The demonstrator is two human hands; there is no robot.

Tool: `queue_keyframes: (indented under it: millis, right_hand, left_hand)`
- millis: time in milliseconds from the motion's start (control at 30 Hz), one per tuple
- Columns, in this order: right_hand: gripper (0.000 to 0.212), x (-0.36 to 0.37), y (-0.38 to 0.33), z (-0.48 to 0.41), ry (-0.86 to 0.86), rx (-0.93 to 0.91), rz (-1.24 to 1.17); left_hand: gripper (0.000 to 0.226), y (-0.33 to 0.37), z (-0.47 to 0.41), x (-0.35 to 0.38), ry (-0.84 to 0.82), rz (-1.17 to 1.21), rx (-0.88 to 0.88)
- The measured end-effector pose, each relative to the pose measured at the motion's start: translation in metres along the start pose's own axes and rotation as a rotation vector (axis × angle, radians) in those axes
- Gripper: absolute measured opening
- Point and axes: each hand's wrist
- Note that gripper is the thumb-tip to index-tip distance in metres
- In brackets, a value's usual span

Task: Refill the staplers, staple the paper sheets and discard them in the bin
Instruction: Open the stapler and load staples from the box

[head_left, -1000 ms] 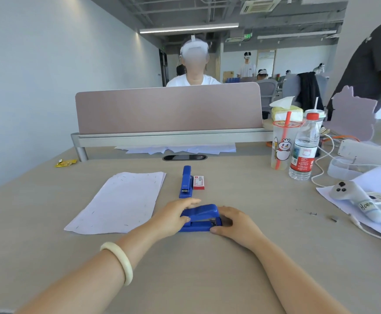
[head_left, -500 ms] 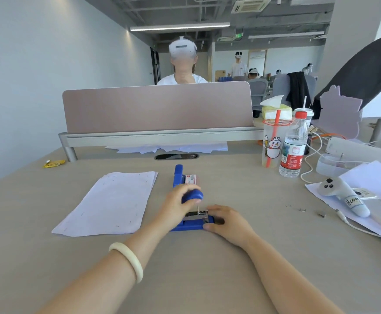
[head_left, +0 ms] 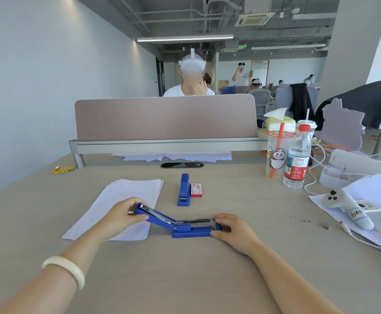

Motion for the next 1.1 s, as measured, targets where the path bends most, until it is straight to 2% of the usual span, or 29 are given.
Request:
queue_keyframes:
  millis: [200, 267, 333, 433, 500, 600, 667, 800, 867, 967, 1100]
  right_hand:
    - [0.038, 0.001, 0.004, -0.002, -0.005, -0.009, -0.027]
    - [0.04, 0.003, 0.008, -0.003, -0.023, -0.005, -0.042]
    - [0.04, 0.003, 0.006, -0.003, -0.035, 0.014, -0.082]
    - [0.039, -0.002, 0.005, -0.006, -0.043, 0.114, -0.321]
    - [0.037, -0.009, 0.007, -0.019, 0.054, 0.207, -0.416]
    - [0.025, -0.008, 0.013, -0.047, 0.173, 0.196, -0.334]
    - [0.028, -0.001, 0.012, -0.066, 0.173, 0.178, -0.282]
    - [0.048, 0.015, 0.006, -0.103, 0.104, 0.09, -0.142]
    - [0.055, 0.024, 0.002, -0.117, 0.056, 0.009, 0.007]
    - [0.052, 0.037, 0.003, -0.132, 0.019, -0.092, 0.198]
    - [0.046, 0.034, 0.009, -0.132, 0.079, -0.095, 0.142]
  left_hand:
    - [0.011, -0.029, 0.001, 0.009, -0.096, -0.08, -0.112]
    - [0.011, -0.031, 0.001, 0.012, -0.108, -0.07, -0.115]
    - [0.013, -0.033, -0.003, 0.01, -0.099, -0.161, -0.082]
    - [0.019, -0.031, -0.01, 0.005, -0.134, -0.309, -0.025]
    - [0.026, -0.024, -0.014, 0.006, -0.111, -0.289, -0.018]
    - [0.018, -0.007, -0.023, 0.021, 0.019, -0.141, 0.003]
    - [0.011, 0.008, -0.032, 0.038, 0.05, -0.078, 0.038]
    - [0.013, 0.027, -0.058, 0.071, 0.144, 0.033, 0.103]
    - [0.015, 0.029, -0.071, 0.084, 0.2, 0.072, 0.114]
    - [0.017, 0.028, -0.086, 0.092, 0.224, 0.065, 0.124]
    - [0.017, 0.024, -0.093, 0.093, 0.242, 0.053, 0.171]
Point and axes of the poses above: each hand's wrist, its own z-axis away from the middle knuckle, its own x-axis out of the palm, y = z × x, and after that the axes turned 7 degrees about y, right-handed
